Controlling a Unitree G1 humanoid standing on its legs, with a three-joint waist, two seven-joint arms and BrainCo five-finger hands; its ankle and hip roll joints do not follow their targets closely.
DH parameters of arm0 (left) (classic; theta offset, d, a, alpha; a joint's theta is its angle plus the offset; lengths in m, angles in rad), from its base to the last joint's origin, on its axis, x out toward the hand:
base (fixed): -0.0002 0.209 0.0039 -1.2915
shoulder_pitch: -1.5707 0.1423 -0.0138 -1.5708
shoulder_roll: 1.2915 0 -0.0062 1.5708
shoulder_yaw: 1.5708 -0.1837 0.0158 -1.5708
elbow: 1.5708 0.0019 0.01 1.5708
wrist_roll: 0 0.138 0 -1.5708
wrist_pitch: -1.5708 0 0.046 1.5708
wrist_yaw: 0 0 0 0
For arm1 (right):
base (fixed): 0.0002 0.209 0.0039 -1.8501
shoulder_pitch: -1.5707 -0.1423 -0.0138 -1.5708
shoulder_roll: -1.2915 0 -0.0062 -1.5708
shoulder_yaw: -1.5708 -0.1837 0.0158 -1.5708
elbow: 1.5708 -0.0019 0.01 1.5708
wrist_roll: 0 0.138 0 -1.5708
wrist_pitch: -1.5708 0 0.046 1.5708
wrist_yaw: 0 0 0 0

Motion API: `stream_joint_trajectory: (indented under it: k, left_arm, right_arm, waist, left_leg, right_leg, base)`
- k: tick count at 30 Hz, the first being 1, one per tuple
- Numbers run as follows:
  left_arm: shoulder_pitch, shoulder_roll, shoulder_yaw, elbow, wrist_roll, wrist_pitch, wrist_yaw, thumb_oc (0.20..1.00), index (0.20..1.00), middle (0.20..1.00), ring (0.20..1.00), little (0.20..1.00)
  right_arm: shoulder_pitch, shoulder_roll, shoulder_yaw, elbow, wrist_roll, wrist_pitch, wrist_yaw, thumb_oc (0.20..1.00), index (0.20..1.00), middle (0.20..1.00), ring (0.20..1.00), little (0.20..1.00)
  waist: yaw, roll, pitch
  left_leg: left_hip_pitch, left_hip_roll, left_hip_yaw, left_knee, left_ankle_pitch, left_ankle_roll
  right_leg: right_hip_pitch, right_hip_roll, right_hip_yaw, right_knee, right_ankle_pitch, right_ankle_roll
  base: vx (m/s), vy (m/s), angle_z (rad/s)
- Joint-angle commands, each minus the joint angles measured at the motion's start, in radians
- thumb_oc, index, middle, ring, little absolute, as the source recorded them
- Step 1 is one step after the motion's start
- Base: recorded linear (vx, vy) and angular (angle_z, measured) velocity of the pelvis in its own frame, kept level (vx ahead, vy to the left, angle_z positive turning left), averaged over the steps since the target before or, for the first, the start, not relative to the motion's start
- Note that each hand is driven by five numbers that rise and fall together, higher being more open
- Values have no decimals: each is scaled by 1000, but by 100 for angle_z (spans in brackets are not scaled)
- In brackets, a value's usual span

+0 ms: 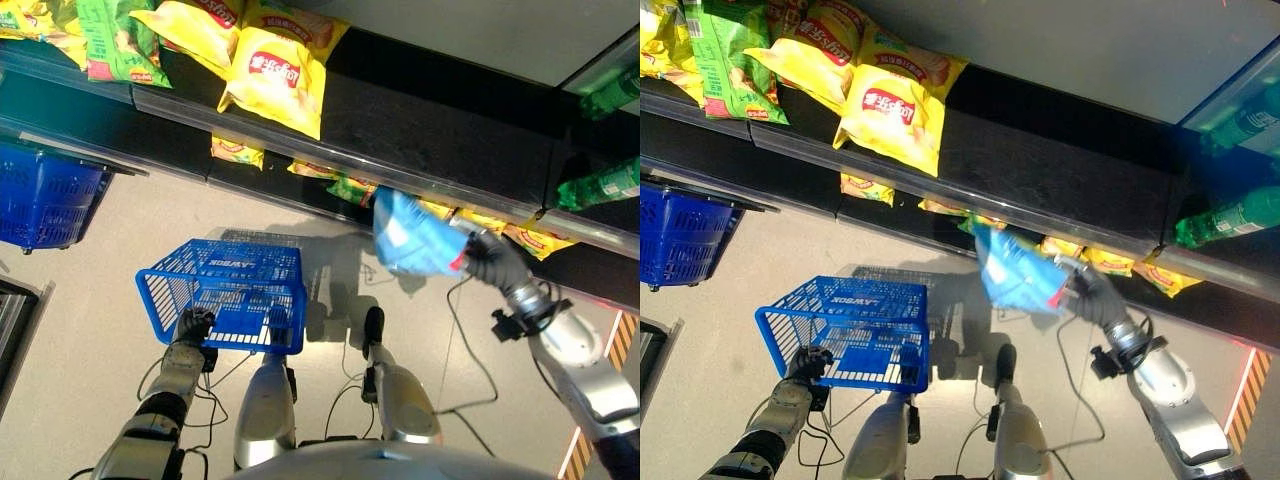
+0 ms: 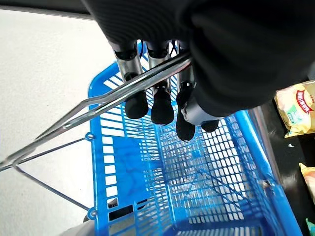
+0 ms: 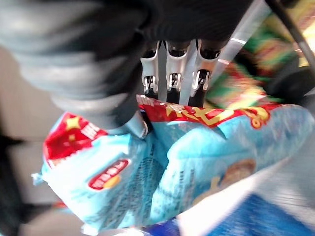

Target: Pick up the snacks into the basket

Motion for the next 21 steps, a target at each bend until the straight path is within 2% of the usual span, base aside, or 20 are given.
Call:
stream_joint_trajectory:
  k: [1,4,5,6,7,8,9,10,11,14,17,18,21]
  left_arm:
    - [36,5,51,45,-83,-18,24,200,200,200,200,200]
    - [6,8,21,-13,-138,-35,39,200,200,200,200,200]
    - [5,10,22,-13,-138,-35,39,200,200,200,200,200]
    - [-32,8,-18,-61,-157,-49,44,200,200,200,200,200]
    - [-41,7,-30,-86,-170,-57,41,200,200,200,200,200]
    - [-218,-35,-116,-10,-141,-56,97,200,200,200,200,200]
    - [-264,-103,-155,23,-157,-55,104,200,200,200,200,200]
    - [-227,-121,-207,-133,-154,-62,120,200,200,200,200,200]
    - [-203,-134,-236,-221,-146,-67,132,200,200,200,200,200]
    - [-238,-173,-330,-285,-165,-80,114,200,200,200,200,200]
    - [-278,-192,-371,-294,-180,-77,107,200,200,200,200,200]
    - [-327,-223,-415,-292,-189,-73,102,200,200,200,200,200]
    - [-382,-262,-474,-305,-184,-68,108,200,200,200,200,200]
  right_arm:
    - [15,-11,32,67,-156,-6,-20,200,200,200,200,200]
    - [-37,21,100,284,-273,17,-84,200,200,200,200,200]
    - [-42,23,104,290,-274,14,-87,200,200,200,200,200]
    - [-118,51,163,434,-370,39,-143,200,200,200,200,200]
    - [-160,62,182,470,-401,44,-161,200,200,200,200,200]
    - [-262,102,297,594,-462,39,-192,200,200,200,200,200]
    - [-303,113,331,623,-487,48,-222,200,200,200,200,200]
    - [-339,127,350,669,-511,51,-252,200,200,200,200,200]
    - [-368,149,367,722,-503,68,-268,200,200,200,200,200]
    - [-483,224,423,822,-489,86,-298,200,200,200,200,200]
    - [-551,263,460,866,-482,91,-313,200,200,200,200,200]
    - [-622,308,491,937,-460,98,-334,200,200,200,200,200]
    - [-692,350,525,958,-448,97,-354,200,200,200,200,200]
  waist:
    - [-7,7,-20]
    - [-10,9,-5]
    - [-10,8,-4]
    - [-9,12,6]
    - [-8,12,11]
    - [-27,-1,17]
    - [-30,-9,19]
    - [-25,-7,23]
    - [-20,-1,32]
    - [-11,9,56]
    - [-9,13,70]
    - [-7,17,81]
    - [-4,19,101]
  left_leg:
    - [-31,-66,-13,-6,-2,45]
    - [-44,-60,-14,-6,6,41]
    - [-45,-60,-14,-6,6,41]
    - [-55,-57,-15,-6,12,40]
    - [-62,-55,-17,-6,15,39]
    - [-69,-49,-10,-6,18,35]
    - [-69,-45,-8,-6,16,35]
    - [-86,-46,-14,-6,23,38]
    - [-89,-46,-20,-6,23,39]
    - [-112,-44,-30,-6,39,37]
    - [-126,-42,-34,-6,46,35]
    - [-138,-40,-38,-6,51,33]
    - [-153,-38,-42,-6,57,29]
  right_leg:
    - [-76,15,13,62,20,37]
    - [-90,19,15,63,23,35]
    - [-91,19,15,63,23,35]
    - [-103,21,16,64,27,34]
    - [-108,23,16,64,29,33]
    - [-121,28,21,67,29,32]
    - [-125,31,25,69,28,30]
    - [-139,30,22,69,35,29]
    - [-139,29,20,69,34,28]
    - [-161,29,10,74,38,25]
    - [-174,28,6,79,39,23]
    - [-186,27,1,83,40,22]
    - [-201,26,-6,89,42,21]
  base:
    - [-36,-45,-2]
    - [-41,-38,-4]
    - [-52,-43,-5]
    - [-52,-44,-8]
    - [-76,-59,-12]
    - [-43,-48,-12]
    - [-55,-74,-3]
    - [-39,-73,-3]
    - [-57,-68,-5]
    - [-45,-39,-1]
    - [-48,-32,2]
    - [-42,-27,2]
    - [-40,-37,5]
